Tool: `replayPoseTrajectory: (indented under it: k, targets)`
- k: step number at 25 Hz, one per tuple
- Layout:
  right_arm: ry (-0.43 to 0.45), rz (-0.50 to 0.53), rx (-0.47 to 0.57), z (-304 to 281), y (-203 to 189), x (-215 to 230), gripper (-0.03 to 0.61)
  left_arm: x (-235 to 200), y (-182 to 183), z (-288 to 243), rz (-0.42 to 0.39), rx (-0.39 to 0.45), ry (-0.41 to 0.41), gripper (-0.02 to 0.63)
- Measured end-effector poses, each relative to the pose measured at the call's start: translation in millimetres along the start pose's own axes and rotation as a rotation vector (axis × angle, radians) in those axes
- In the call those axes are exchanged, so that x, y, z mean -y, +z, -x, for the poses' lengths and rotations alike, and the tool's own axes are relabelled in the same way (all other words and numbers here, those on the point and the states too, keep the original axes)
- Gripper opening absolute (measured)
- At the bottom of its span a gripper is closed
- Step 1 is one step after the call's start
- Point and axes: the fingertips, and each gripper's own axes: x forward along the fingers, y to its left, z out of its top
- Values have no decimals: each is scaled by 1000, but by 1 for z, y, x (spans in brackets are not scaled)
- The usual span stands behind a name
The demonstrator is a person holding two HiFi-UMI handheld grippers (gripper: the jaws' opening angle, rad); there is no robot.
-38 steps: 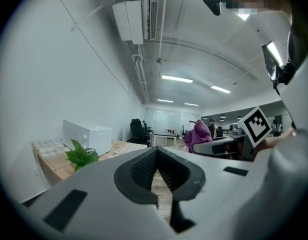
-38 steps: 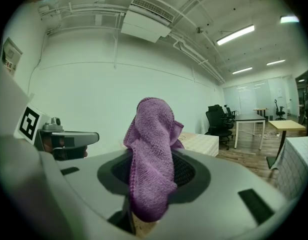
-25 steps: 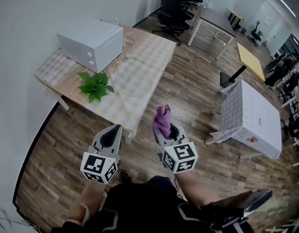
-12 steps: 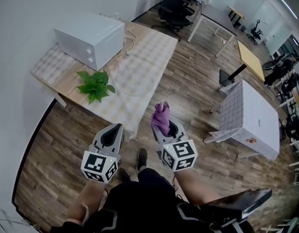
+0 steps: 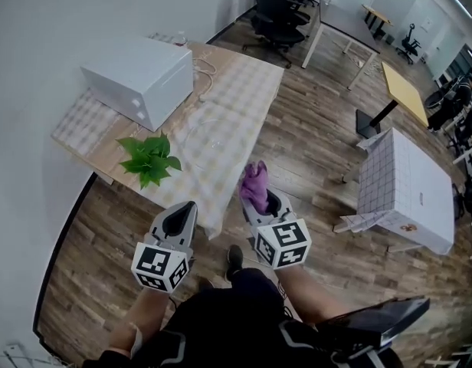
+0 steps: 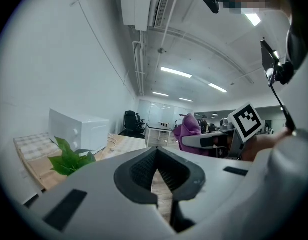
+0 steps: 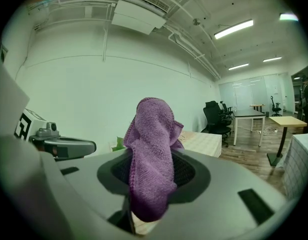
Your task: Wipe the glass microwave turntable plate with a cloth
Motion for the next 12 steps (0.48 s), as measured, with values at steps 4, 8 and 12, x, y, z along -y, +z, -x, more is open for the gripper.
replayPoseTrajectory:
  k: [4, 8, 12]
  targets:
    - [-1, -15, 10, -18, 7, 19, 156, -5, 5, -24, -21, -11, -4, 3]
    - [14, -22, 5, -33, 10, 35, 156, -10, 8, -44, -17, -21, 5, 3]
    - [25, -30, 2, -52, 15, 53, 156, -16, 13, -68, -28, -28, 18, 3]
